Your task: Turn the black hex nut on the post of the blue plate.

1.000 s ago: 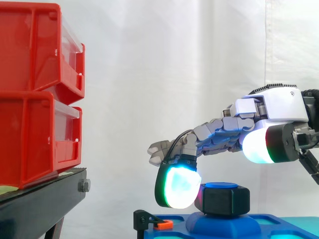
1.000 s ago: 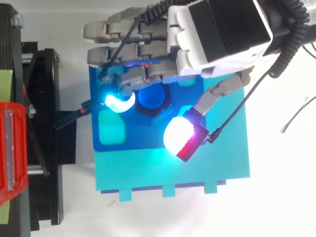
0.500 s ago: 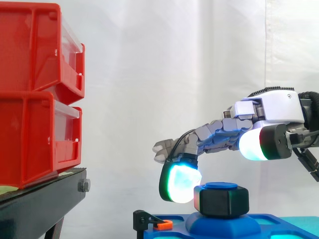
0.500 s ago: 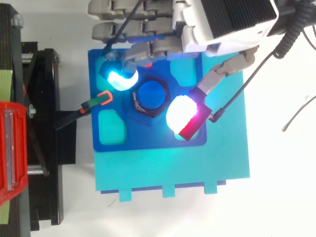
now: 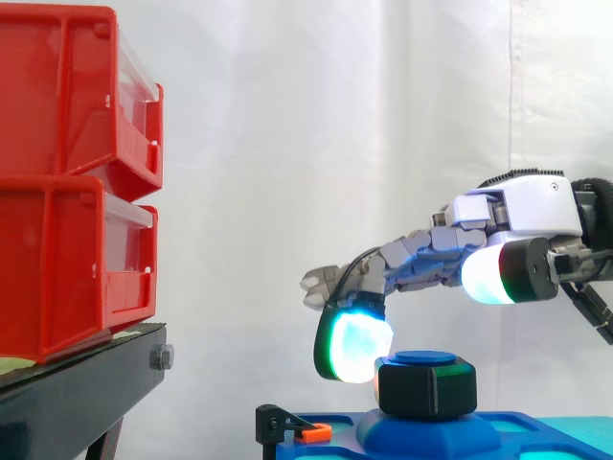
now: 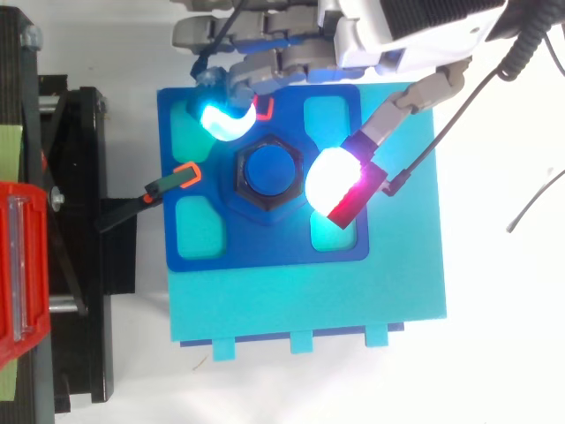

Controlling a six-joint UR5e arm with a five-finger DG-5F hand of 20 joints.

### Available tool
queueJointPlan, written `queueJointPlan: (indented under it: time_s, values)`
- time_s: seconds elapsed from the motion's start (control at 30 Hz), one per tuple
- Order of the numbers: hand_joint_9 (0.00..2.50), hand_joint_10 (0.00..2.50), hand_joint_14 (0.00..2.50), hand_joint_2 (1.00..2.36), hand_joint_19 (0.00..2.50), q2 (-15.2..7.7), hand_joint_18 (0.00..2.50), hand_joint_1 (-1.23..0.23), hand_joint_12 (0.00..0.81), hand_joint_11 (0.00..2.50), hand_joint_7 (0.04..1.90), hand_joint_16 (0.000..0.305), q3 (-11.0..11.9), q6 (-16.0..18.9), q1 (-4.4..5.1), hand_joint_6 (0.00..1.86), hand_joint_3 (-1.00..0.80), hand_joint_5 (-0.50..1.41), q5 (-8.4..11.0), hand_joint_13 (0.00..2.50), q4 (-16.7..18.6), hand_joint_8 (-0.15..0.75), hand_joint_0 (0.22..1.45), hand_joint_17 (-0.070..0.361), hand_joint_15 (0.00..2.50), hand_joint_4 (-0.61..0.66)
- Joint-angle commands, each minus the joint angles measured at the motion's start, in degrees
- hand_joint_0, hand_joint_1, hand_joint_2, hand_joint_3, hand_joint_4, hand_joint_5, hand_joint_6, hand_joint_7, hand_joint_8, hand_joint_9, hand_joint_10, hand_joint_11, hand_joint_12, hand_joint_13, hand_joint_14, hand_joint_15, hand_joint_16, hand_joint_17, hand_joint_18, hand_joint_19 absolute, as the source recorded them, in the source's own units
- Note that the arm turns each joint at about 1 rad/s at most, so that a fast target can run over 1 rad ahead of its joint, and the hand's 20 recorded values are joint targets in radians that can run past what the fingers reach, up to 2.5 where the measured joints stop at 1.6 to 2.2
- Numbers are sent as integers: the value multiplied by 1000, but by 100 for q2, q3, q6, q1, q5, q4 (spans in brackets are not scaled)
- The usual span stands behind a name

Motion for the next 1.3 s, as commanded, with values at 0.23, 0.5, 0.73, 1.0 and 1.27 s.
queueJointPlan:
  time_s: [0.23, 0.5, 0.73, 1.0, 1.27]
  values:
    - [222, 0, 0, 1000, 365, 0, 42, -251, 370, 0, 877, 54, 506, 2, 121, 503, -500, -202, 47, 3, -474, 270, 436, 121, 0, 253]
    - [221, 0, 0, 1000, 367, 0, 38, -367, 365, 0, 870, 53, 489, 11, 306, 504, -500, -205, 276, 3, -509, 263, 442, 119, 0, 244]
    - [133, 0, 0, 1000, 335, 0, 0, -673, 349, 0, 824, 50, 392, 90, 525, 503, -500, -249, 487, 0, -544, 231, 461, 113, 0, 160]
    - [0, 0, 0, 1000, 285, -8, 0, -855, 324, 0, 755, 44, 304, 98, 631, 503, -500, -293, 601, 0, -518, 184, 536, 100, 0, 84]
    - [0, 0, 0, 1000, 303, 0, 0, -824, 330, 0, 749, 45, 128, 178, 657, 503, -500, -293, 627, 0, -263, 188, 529, 102, 0, 97]
